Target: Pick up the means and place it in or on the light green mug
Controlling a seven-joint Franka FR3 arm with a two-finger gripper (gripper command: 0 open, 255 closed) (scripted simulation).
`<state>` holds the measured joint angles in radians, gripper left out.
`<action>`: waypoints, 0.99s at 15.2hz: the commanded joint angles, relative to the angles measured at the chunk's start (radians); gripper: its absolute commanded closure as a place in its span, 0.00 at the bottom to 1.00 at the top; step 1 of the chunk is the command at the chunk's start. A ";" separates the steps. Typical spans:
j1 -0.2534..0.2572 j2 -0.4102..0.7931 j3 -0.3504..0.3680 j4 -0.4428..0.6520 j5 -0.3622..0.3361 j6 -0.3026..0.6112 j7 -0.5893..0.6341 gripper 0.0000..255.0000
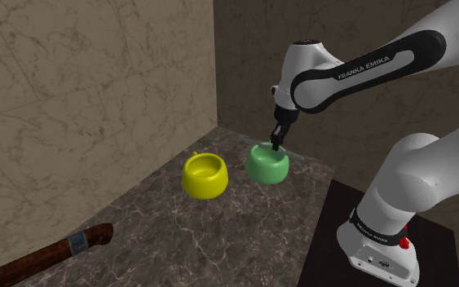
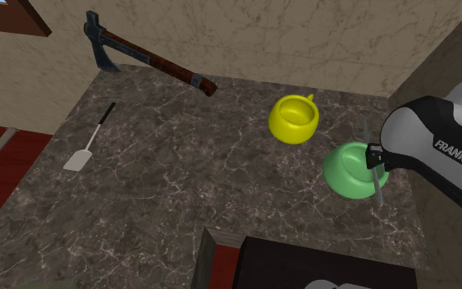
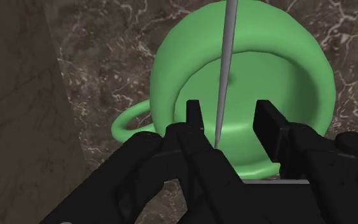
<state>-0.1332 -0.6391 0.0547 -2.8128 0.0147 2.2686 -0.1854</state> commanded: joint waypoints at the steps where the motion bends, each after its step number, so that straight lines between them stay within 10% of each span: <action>1: 0.000 0.000 0.000 0.000 0.000 0.000 0.000 0.00; 15: 0.002 -0.081 -0.003 0.081 0.000 -0.162 -0.001 0.00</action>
<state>-0.1314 -0.7202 0.0516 -2.7320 0.0151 2.1069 -0.1868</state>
